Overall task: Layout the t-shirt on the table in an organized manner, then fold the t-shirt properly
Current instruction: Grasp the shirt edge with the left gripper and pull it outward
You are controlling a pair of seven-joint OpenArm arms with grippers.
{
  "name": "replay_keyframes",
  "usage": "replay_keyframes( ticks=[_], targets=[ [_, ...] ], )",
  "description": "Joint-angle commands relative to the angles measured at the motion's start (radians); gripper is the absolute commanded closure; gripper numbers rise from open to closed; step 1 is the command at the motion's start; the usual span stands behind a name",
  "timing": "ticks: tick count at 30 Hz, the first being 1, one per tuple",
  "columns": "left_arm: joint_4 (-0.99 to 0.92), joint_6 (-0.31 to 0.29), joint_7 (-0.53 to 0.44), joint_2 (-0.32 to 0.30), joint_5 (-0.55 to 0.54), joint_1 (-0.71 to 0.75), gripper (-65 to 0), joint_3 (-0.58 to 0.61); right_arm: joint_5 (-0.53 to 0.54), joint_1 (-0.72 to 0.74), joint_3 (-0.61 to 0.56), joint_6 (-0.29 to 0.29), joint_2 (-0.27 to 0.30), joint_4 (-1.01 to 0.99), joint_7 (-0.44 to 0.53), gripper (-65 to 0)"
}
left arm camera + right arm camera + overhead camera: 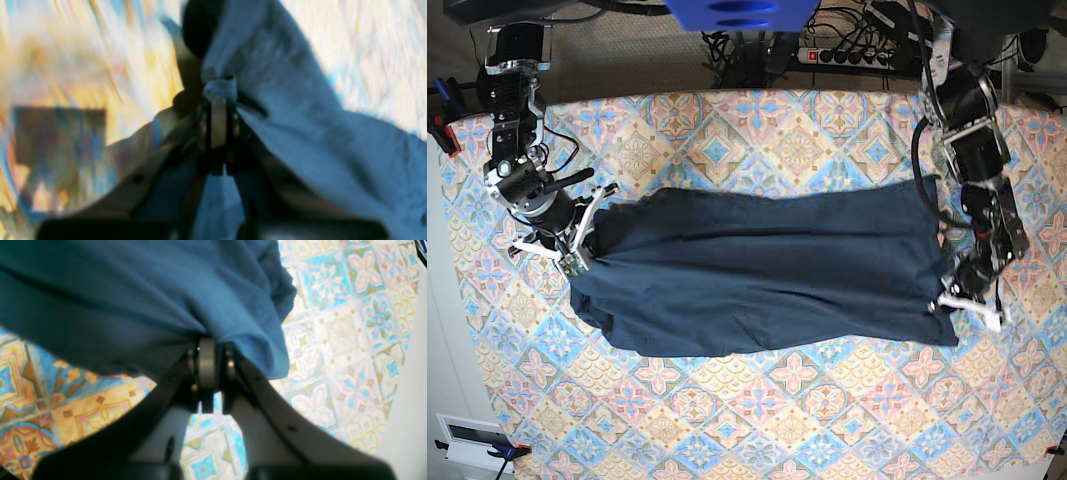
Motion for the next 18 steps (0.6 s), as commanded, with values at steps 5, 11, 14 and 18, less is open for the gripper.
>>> replay_keyframes(
  ticks=[5,11,14,18],
  targets=[
    [-0.135,-0.001,-0.141,-0.020,0.078,-0.174,0.0,-0.002,0.003,0.014,0.010,-0.003,0.016,0.020,0.011,-8.5],
    [-0.330,-0.001,-0.276,-0.010,0.183,-0.278,-1.7,0.000,0.003,-0.031,0.007,-0.003,0.016,0.018,0.011,-7.3],
    [-0.327,0.001,-0.270,0.022,0.222,-0.276,-10.7,0.000,0.003,-0.031,0.004,-0.003,0.016,0.017,0.011,-7.5],
    [-0.219,-0.002,-0.205,0.020,0.208,-0.207,-24.3,0.000,0.003,-0.032,0.003,-0.003,0.016,0.017,0.009,-9.1]
  ],
)
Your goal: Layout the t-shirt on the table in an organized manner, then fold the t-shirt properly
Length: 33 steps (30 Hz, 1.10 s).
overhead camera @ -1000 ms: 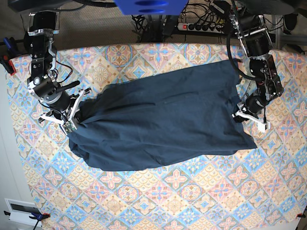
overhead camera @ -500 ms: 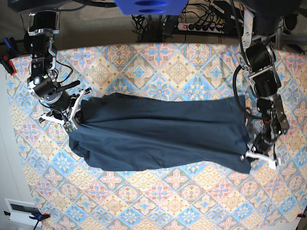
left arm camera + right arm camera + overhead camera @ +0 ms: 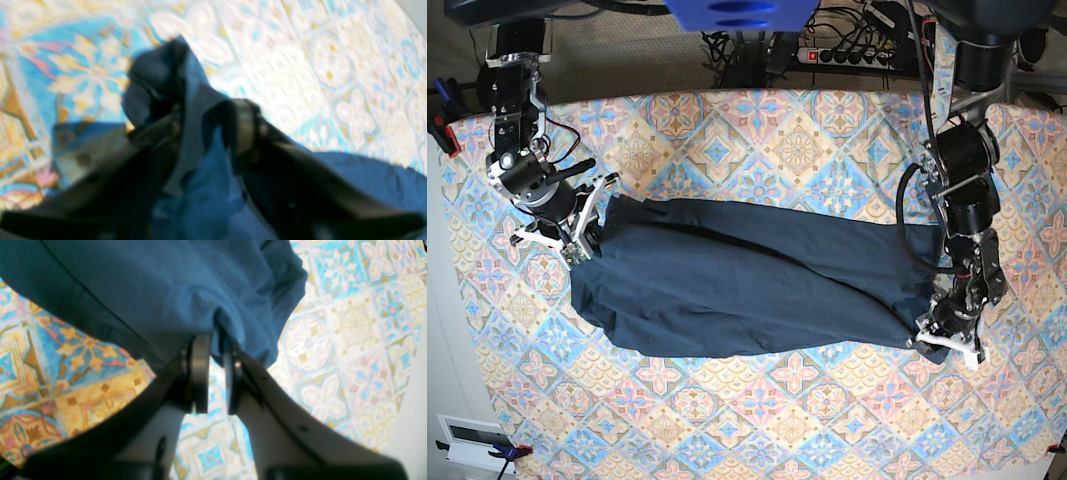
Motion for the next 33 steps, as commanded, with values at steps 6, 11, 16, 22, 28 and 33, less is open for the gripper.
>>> replay_keyframes(
  ticks=[6,11,16,22,28,33],
  targets=[
    [0.547,-0.003,0.198,-0.041,-0.149,0.262,-27.9,-0.006,0.005,0.013,0.006,-0.002,0.015,0.019,0.022,-13.5],
    [0.840,0.000,0.310,-0.056,-0.255,0.518,-27.9,-0.011,0.005,0.013,0.005,-0.002,0.015,0.019,0.025,-13.3],
    [0.858,0.000,0.272,-0.047,-0.255,0.650,-27.9,-0.011,0.005,-0.023,0.005,-0.002,0.015,0.020,0.030,-13.3],
    [0.788,0.000,0.211,-0.030,-0.250,0.664,-27.9,-0.009,0.005,-0.058,0.008,-0.002,0.015,0.020,0.032,-13.3],
    [0.772,0.000,0.209,-0.006,-0.248,0.658,-27.5,-0.003,0.005,-0.058,0.008,-0.002,0.015,0.028,0.032,-13.3],
    [0.729,-0.001,0.211,-0.007,-0.250,0.641,-18.2,0.071,0.005,-0.060,0.008,-0.002,0.015,0.034,0.032,-13.3]
  ],
)
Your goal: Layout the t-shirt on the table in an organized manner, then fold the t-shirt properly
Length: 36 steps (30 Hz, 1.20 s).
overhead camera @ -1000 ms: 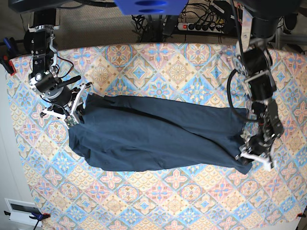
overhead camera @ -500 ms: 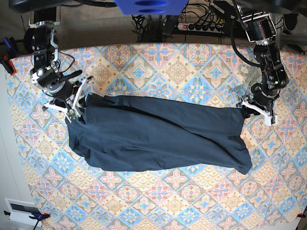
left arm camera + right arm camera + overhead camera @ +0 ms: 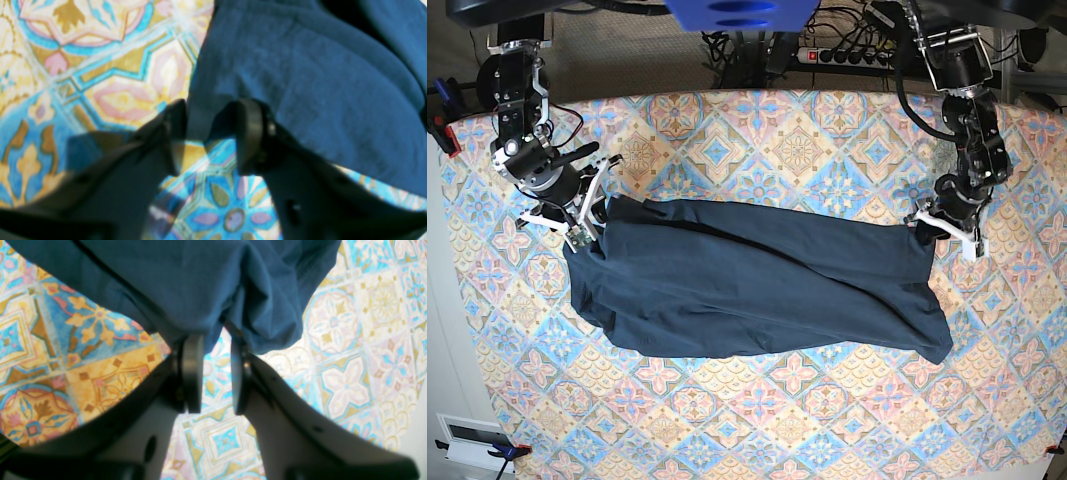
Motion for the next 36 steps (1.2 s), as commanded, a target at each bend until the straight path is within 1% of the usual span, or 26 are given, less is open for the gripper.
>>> replay_keyframes(
  ticks=[1,5,7,13,15,19,23,26,27,30,32,34,36],
  targets=[
    [0.011,-0.010,-0.003,-0.004,-0.013,-0.015,-15.5,0.020,0.007,0.009,0.009,-0.002,0.015,0.021,0.018,-13.3],
    [0.020,-0.014,-0.003,-0.004,-0.021,-0.015,-4.2,0.039,0.007,0.009,0.013,-0.002,0.015,0.022,0.018,-13.3],
    [0.068,-0.014,0.001,-0.004,-0.021,-0.008,0.0,0.039,0.007,0.009,0.014,-0.002,0.015,0.022,0.016,-13.3],
    [0.372,-0.014,0.001,-0.004,-0.015,0.144,-0.1,0.039,0.007,-0.014,0.016,-0.002,0.015,0.022,0.018,-13.3],
    [0.459,-0.014,-0.003,-0.013,-0.015,0.192,-0.1,0.039,0.007,-0.017,0.016,-0.002,0.015,0.022,0.018,-13.3],
    [0.580,-0.014,-0.003,-0.056,-0.013,0.301,-0.1,0.042,0.007,-0.017,0.016,-0.002,0.013,0.022,0.018,-13.3],
    [0.597,-0.014,-0.003,-0.133,-0.021,0.391,-0.1,0.046,0.007,-0.017,0.016,-0.002,0.013,0.022,0.018,-13.3],
    [0.612,-0.022,-0.002,-0.173,-0.023,0.460,-0.1,0.048,0.007,-0.017,0.016,-0.002,0.013,0.022,0.018,-13.3],
    [0.629,-0.037,-0.002,-0.184,-0.023,0.487,-0.1,0.048,0.007,-0.017,0.014,-0.002,0.013,0.022,0.018,-13.3],
    [0.674,-0.134,-0.002,-0.196,-0.024,0.539,-0.1,0.046,0.007,-0.014,0.009,-0.002,0.013,0.022,0.018,-13.3],
    [0.692,-0.185,-0.002,-0.199,-0.026,0.543,-0.1,0.040,0.007,-0.012,0.009,-0.002,0.013,0.022,0.018,-13.3],
    [0.697,-0.220,-0.002,-0.199,-0.066,0.540,-0.1,0.039,0.007,-0.012,0.008,-0.002,0.013,0.021,0.018,-13.3],
    [0.697,-0.234,-0.002,-0.202,-0.155,0.536,-0.1,0.020,0.007,-0.012,0.008,-0.002,0.013,0.021,0.018,-13.3]
  ],
)
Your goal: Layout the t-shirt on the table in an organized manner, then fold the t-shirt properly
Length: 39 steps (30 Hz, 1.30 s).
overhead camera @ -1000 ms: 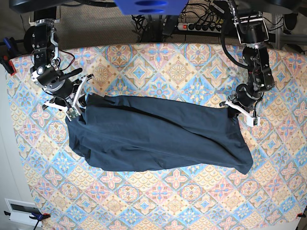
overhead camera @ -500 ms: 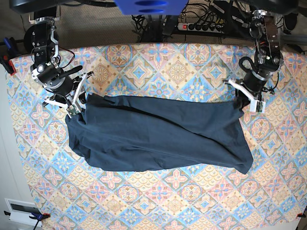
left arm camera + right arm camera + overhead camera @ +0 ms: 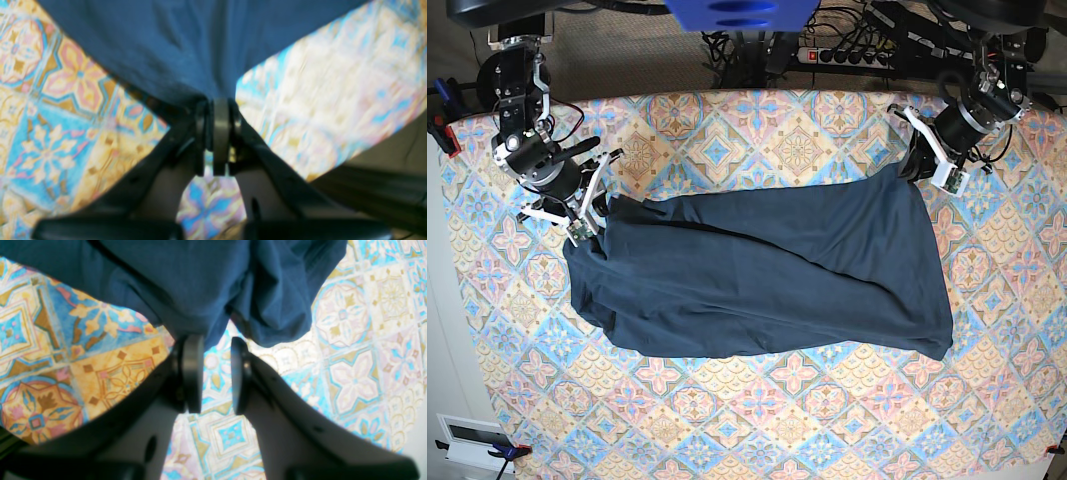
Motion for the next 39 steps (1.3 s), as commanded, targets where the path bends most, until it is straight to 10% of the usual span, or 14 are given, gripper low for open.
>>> replay_keyframes(
  ticks=[1,10,19,39],
  targets=[
    [0.018,-0.004,-0.021,-0.016,-0.061,0.000,-0.1,-0.042,0.007,0.012,0.005,-0.002,0.016,0.016,0.018,-13.3],
    [-0.126,0.004,0.103,-0.073,-0.557,-0.129,-0.2,-0.297,0.007,0.007,0.006,-0.002,0.016,0.016,0.013,-13.3],
    [-0.470,0.005,0.303,-0.047,-0.425,-0.370,-0.2,-0.489,0.007,0.006,-0.124,-0.002,0.016,0.015,0.009,-13.6],
    [-0.470,0.005,0.309,-0.053,-0.379,-0.361,-0.2,-0.489,0.001,0.150,-0.224,-0.004,-0.004,-0.171,0.018,-18.3]
  ],
)
